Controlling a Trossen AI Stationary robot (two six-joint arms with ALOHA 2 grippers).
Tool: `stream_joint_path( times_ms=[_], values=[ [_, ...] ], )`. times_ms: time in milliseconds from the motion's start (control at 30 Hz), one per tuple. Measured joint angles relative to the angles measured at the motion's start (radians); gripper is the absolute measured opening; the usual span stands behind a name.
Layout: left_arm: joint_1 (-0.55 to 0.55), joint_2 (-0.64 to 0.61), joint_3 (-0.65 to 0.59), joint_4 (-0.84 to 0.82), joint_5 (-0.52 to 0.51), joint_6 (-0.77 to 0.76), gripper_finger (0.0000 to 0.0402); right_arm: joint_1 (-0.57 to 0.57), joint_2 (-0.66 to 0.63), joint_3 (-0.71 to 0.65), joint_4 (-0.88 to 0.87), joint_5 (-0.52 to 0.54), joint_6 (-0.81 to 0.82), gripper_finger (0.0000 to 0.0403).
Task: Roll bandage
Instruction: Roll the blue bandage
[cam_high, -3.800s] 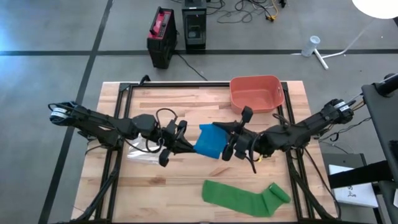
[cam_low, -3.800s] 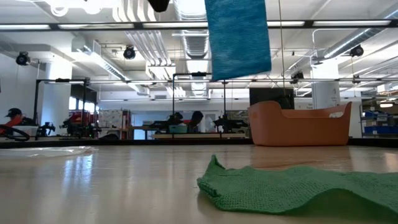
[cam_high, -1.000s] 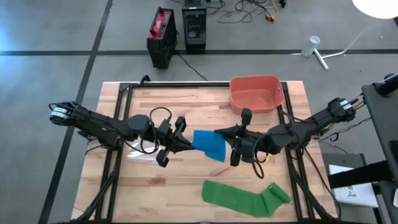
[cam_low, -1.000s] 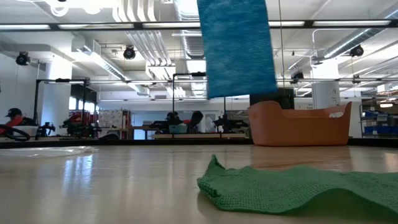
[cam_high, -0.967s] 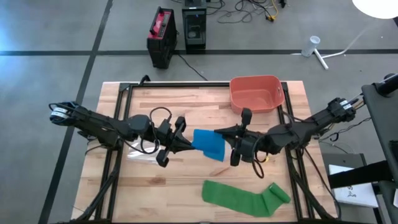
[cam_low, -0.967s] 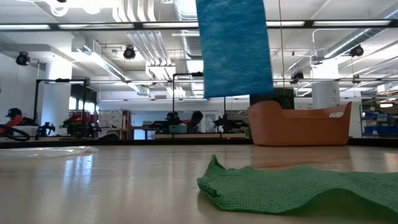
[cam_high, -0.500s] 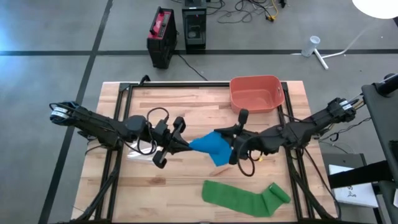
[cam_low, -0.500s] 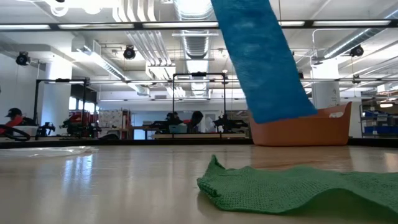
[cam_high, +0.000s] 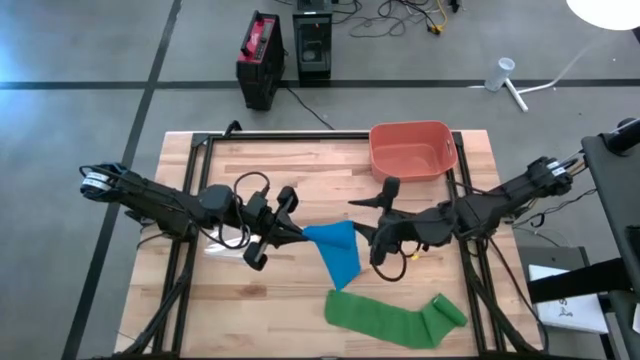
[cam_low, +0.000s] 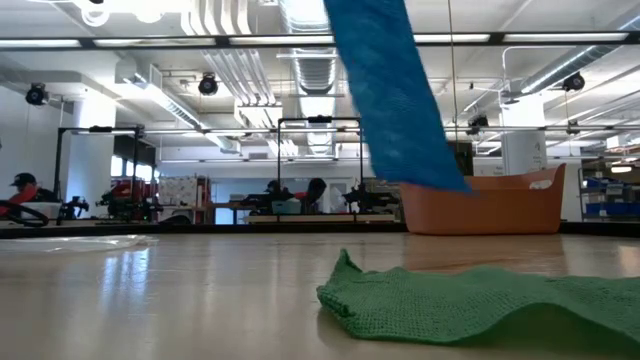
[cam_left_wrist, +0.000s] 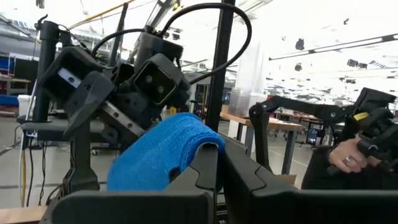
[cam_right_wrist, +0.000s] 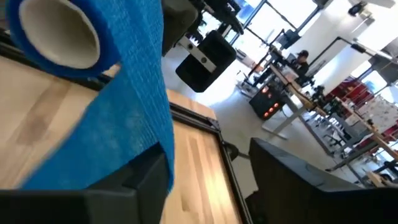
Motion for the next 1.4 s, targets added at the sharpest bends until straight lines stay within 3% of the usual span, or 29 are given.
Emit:
stream_joint_path(
  times_ms=[233, 367, 567, 900, 1033, 1200, 1400],
  values=[
    [0.000, 0.000, -0.012, -0.004, -0.142, 0.042, 0.0000, 0.067, -0.047, 0.095, -0.272, 0.000, 0.173, 0.0242],
    [0.001, 0.025, -0.015, -0.001, -0.205, 0.055, 0.0000, 0.093, -0.063, 0.118, -0.262, 0.000, 0.199, 0.0229],
    [0.000, 0.119, -0.015, 0.111, -0.206, 0.057, 0.0000, 0.071, -0.028, 0.114, -0.161, -0.009, 0.158, 0.0180],
    [0.000, 0.176, -0.016, 0.169, -0.226, 0.095, 0.0000, 0.014, 0.011, 0.111, -0.342, -0.021, 0.338, 0.0057],
    [-0.001, 0.177, -0.016, 0.168, -0.215, 0.113, 0.0000, 0.004, 0.004, 0.112, -0.350, -0.100, 0.350, 0.0011],
    [-0.003, 0.184, -0.016, 0.170, -0.150, 0.140, 0.0000, -0.009, 0.016, 0.112, -0.287, -0.193, 0.317, 0.0011],
    [-0.013, 0.196, -0.017, 0.151, -0.149, 0.178, 0.0000, -0.060, 0.048, 0.112, -0.295, -0.288, 0.352, 0.0010]
  ],
)
